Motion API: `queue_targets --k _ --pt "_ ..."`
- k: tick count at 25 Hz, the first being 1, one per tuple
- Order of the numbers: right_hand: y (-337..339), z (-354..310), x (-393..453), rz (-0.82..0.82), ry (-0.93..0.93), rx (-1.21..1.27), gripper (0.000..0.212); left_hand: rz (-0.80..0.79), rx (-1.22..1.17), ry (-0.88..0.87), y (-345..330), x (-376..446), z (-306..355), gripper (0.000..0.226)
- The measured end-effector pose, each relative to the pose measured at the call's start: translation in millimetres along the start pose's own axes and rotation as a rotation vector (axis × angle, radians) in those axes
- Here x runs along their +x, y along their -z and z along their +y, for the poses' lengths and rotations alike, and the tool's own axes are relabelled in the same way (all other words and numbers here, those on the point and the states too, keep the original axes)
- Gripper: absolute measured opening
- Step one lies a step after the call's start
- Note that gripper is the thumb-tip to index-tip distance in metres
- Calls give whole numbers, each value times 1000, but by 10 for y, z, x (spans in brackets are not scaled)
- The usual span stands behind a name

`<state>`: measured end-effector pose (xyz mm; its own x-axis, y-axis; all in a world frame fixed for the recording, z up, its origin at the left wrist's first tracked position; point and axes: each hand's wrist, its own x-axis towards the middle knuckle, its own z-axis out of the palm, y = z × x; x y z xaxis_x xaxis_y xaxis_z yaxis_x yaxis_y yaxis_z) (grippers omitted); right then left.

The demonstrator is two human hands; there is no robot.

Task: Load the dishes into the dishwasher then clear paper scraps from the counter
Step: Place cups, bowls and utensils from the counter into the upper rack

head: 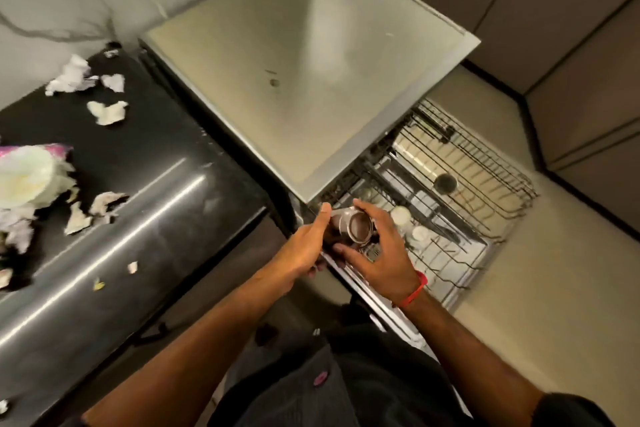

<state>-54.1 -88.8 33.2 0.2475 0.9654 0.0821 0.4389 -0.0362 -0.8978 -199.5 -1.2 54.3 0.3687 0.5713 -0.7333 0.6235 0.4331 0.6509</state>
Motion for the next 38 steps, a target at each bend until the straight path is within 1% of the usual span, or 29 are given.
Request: queue_targets --k 3,6,7,9,11,12,14,16,20,22,24,26,28,29,32,34,36,38 --pt "363 530 99 92 -237 54 72 -3 146 -13 -400 592 177 55" --pt "591 1146 344 161 -474 57 72 22 364 -40 -638 1370 212 48" --pt "626 1366 446 160 -511 53 71 21 385 -25 -702 1626 228 45" --pt "628 1780 628 106 -540 27 75 33 299 2 -839 2088 263 34" --pt "585 2161 814 50 -553 -10 79 155 247 -24 -989 2549 312 24" --pt "557 2333 892 27 -557 -18 79 224 284 -41 -1050 2767 298 23" --pt "484 2613 985 -5 -557 -33 79 322 497 -55 -1112 3089 203 25" --pt "421 2820 1038 -4 -570 -6 78 350 713 -34 -1117 3358 119 28" --pt "400 3008 1005 139 -652 154 77 285 919 126 -1119 3705 42 42" --pt "390 3070 954 180 -652 158 77 249 1008 186 -1115 3753 49 55" --pt "382 3094 931 182 -635 147 77 192 1135 157 -1110 3737 118 64" --pt "385 3101 934 191 -630 149 77 118 1219 87 -1146 3709 212 66" --pt "388 3106 938 199 -637 157 77 51 1213 67 -1200 3693 249 64" --pt "391 3107 936 200 -639 167 77 52 1179 76 -1215 3684 241 64" --pt "408 3099 923 194 -636 171 77 122 1045 66 -1297 3546 217 65" --pt "431 3111 901 192 -626 179 77 159 941 -6 -1377 3456 187 63" --pt "454 3123 884 191 -622 196 79 217 792 -64 -1411 3450 121 56" --pt "472 3117 904 167 -602 169 78 290 595 -42 -1374 3505 32 50"
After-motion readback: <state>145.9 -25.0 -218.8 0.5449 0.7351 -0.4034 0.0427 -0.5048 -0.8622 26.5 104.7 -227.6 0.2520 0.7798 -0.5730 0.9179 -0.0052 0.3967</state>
